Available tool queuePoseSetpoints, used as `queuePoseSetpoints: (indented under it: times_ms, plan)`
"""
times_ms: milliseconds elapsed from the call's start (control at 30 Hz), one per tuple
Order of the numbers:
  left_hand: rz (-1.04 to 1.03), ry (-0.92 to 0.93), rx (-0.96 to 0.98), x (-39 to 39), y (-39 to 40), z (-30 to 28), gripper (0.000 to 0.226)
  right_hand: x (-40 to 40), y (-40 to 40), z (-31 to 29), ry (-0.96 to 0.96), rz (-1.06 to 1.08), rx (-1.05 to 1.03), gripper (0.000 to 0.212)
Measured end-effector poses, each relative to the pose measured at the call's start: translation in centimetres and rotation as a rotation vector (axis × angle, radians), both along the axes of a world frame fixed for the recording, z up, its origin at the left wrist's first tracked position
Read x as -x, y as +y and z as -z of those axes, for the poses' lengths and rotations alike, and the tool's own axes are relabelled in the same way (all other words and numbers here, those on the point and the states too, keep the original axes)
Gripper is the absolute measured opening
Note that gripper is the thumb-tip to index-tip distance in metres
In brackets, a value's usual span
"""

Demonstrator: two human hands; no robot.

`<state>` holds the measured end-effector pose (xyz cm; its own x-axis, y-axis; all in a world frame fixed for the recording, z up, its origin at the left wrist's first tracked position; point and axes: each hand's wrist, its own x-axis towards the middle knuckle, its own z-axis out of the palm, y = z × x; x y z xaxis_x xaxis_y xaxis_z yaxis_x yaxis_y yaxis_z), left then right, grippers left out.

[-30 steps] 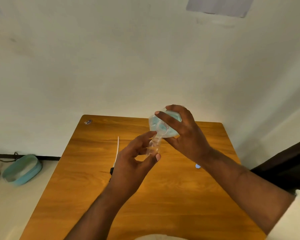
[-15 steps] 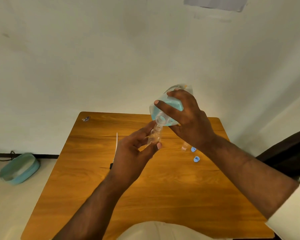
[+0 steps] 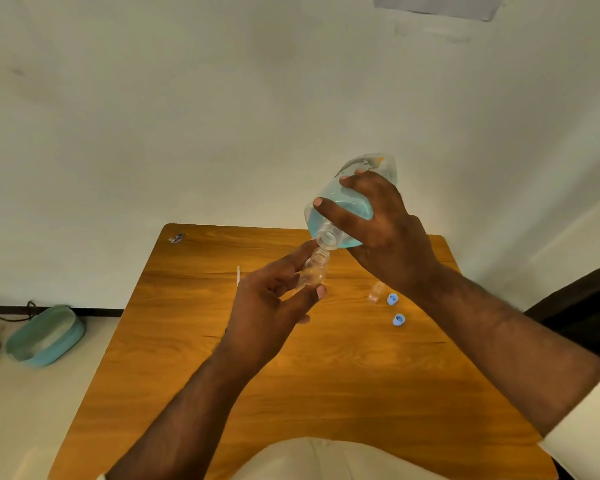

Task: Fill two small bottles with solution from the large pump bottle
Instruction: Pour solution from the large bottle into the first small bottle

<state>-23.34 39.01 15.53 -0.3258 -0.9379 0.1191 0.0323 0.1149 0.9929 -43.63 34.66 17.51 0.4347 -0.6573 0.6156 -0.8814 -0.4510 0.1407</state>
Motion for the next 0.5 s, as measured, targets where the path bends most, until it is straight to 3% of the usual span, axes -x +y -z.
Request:
queuePoseSetpoints:
  times_ms: [500]
  plan:
    - [0.017, 0.028, 0.027, 0.32, -0.89, -0.38, 0.064, 0.24, -0.83, -0.56, 0.052, 0.008, 0.045, 0.072]
